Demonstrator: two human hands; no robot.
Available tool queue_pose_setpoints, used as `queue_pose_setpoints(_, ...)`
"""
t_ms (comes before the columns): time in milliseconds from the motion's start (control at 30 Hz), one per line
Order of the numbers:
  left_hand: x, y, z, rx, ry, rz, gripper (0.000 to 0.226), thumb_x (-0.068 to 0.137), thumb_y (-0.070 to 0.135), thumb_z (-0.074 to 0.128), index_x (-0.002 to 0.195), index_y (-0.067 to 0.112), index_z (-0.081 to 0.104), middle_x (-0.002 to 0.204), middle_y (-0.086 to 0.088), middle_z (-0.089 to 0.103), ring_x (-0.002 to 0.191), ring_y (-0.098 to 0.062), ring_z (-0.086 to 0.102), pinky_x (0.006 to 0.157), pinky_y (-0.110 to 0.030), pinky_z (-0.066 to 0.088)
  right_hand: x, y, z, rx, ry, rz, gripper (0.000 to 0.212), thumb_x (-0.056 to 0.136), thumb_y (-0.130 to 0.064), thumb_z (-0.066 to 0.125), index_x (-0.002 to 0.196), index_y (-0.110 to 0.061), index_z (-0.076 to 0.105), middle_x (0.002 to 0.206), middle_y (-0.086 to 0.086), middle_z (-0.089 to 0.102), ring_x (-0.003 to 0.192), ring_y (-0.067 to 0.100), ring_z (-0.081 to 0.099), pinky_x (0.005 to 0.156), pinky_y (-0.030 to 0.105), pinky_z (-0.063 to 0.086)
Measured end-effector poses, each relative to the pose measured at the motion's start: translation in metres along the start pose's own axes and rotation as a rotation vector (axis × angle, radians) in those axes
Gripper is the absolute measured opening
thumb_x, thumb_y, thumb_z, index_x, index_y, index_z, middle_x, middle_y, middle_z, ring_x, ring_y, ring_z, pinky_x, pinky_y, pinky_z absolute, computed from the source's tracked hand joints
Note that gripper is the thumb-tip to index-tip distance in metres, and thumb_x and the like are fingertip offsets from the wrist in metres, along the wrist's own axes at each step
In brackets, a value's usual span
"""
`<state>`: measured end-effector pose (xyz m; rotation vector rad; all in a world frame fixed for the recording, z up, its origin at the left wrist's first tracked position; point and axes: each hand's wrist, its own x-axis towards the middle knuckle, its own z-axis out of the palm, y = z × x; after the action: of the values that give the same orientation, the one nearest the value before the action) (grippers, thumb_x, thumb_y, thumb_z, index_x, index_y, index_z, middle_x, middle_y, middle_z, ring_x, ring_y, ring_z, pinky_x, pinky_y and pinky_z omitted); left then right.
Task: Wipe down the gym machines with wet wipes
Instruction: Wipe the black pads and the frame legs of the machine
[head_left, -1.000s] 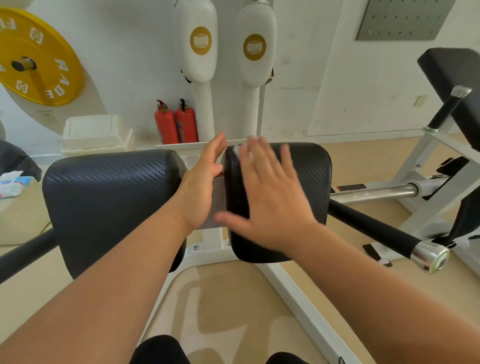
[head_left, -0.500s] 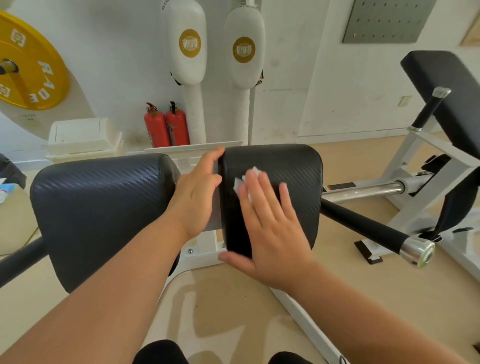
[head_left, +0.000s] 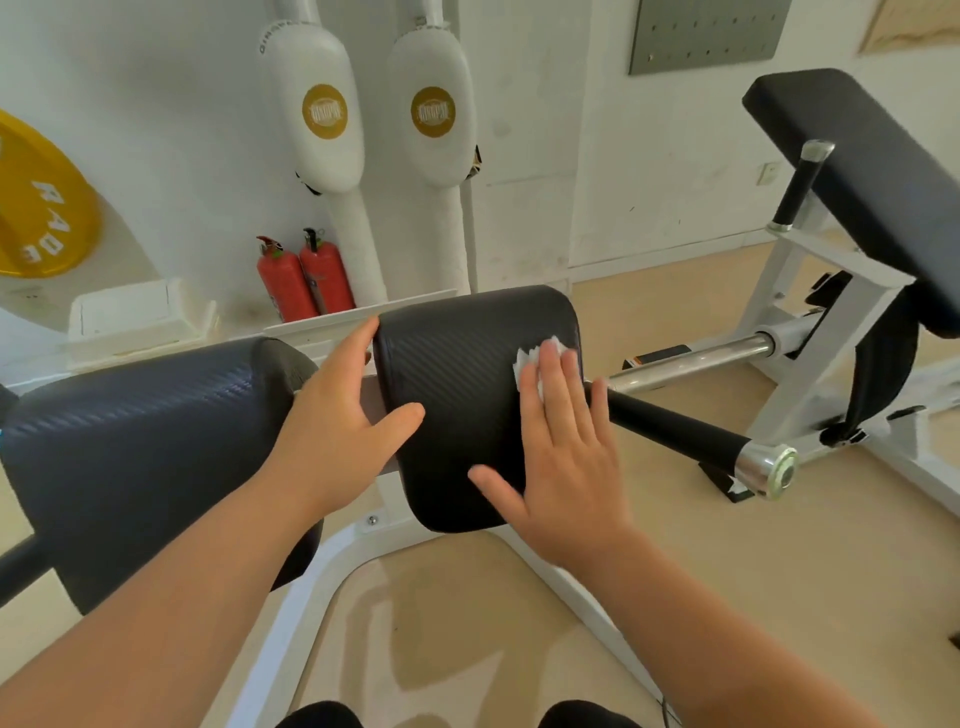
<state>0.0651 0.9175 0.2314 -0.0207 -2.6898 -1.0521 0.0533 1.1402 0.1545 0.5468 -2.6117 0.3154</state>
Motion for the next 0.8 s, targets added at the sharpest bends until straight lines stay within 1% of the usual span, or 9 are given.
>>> queue_pose_setpoints(100,-0.008,0.005,0.004,0.161,0.068,0.092,0.086,0.089,0.042,0.068,0.158,0.031,0.018,0.163,0.009,0.028,0.149,-0.015,0.026,0.121,-0.050,0.027,-0.056,0.009,0.030,-0.054,-0.074,-0.048,0.098,0.098,-0.076,0.024,0.163,-0.004,0.004,0.171,0.017,-0.006,0.158,0.035,-0.004,0.123,0.057,0.013)
queue_pose_setpoints(167,-0.007,0.013,0.008,0.335,0.100,0.213,0.082,0.091,0.050,0.054,0.159,0.023,0.017,0.166,0.002,0.022,0.152,-0.018,0.020,0.123,-0.053,0.019,-0.063,0.016,0.037,-0.074,-0.079,-0.058,0.099,0.098,-0.076,0.026,0.163,-0.003,0.007,0.170,0.019,-0.004,0.158,0.037,-0.002,0.120,0.058,0.014)
queue_pose_setpoints(267,0.008,0.028,0.013,0.452,0.036,0.210,0.080,0.091,0.055,0.025,0.162,0.022,0.008,0.170,0.001,0.006,0.156,-0.018,0.005,0.126,-0.052,0.006,-0.022,0.017,0.022,-0.049,0.007,0.043,0.101,0.097,-0.077,0.020,0.162,-0.003,0.000,0.170,0.020,-0.010,0.157,0.035,-0.011,0.126,0.055,0.003)
queue_pose_setpoints(367,0.018,0.027,0.012,0.457,0.003,0.205,0.080,0.089,0.055,0.015,0.162,0.023,0.004,0.170,0.003,0.002,0.156,-0.016,0.000,0.125,-0.052,0.003,0.029,0.008,-0.007,0.062,0.070,0.149,0.101,0.095,-0.078,0.017,0.162,-0.006,-0.007,0.170,0.017,-0.014,0.156,0.030,-0.019,0.127,0.052,-0.008)
queue_pose_setpoints(433,0.017,0.023,0.009,0.418,-0.012,0.227,0.079,0.089,0.052,0.016,0.162,0.023,0.007,0.169,0.004,0.004,0.155,-0.013,0.000,0.125,-0.051,0.001,0.033,-0.001,-0.009,0.085,0.081,0.091,0.104,0.095,-0.078,0.024,0.162,-0.005,-0.005,0.170,0.018,-0.013,0.156,0.031,-0.018,0.126,0.053,-0.007)
queue_pose_setpoints(500,0.016,0.021,0.010,0.371,0.000,0.225,0.074,0.092,0.046,0.022,0.161,0.023,0.012,0.169,0.004,0.009,0.155,-0.013,0.004,0.125,-0.051,0.003,0.007,-0.015,0.007,0.053,0.060,-0.077,0.105,0.095,-0.077,0.032,0.163,-0.003,0.000,0.170,0.019,-0.009,0.157,0.033,-0.013,0.127,0.055,-0.002)
queue_pose_setpoints(633,0.016,0.026,0.021,0.352,0.077,0.195,0.071,0.092,0.040,0.032,0.159,0.019,0.020,0.166,-0.001,0.017,0.154,-0.020,0.012,0.123,-0.058,0.016,-0.061,-0.017,0.056,-0.102,-0.045,-0.346,0.104,0.096,-0.077,0.031,0.163,-0.006,-0.005,0.170,0.015,-0.015,0.158,0.031,-0.009,0.125,0.053,0.003)
queue_pose_setpoints(700,0.017,0.028,0.025,0.363,0.099,0.181,0.073,0.091,0.042,0.038,0.158,0.018,0.022,0.164,-0.001,0.020,0.152,-0.023,0.017,0.121,-0.059,0.021,-0.071,-0.001,0.064,-0.157,-0.036,-0.330,0.102,0.097,-0.076,0.031,0.163,-0.007,-0.005,0.170,0.014,-0.016,0.158,0.031,-0.008,0.125,0.054,0.005)
queue_pose_setpoints(800,0.017,0.029,0.030,0.363,0.119,0.167,0.078,0.087,0.045,0.048,0.157,0.019,0.023,0.161,0.001,0.024,0.148,-0.022,0.024,0.121,-0.056,0.025,-0.058,0.019,0.053,-0.152,0.008,-0.105,0.100,0.098,-0.074,0.029,0.163,-0.006,-0.004,0.170,0.016,-0.011,0.158,0.033,-0.007,0.125,0.056,0.004)
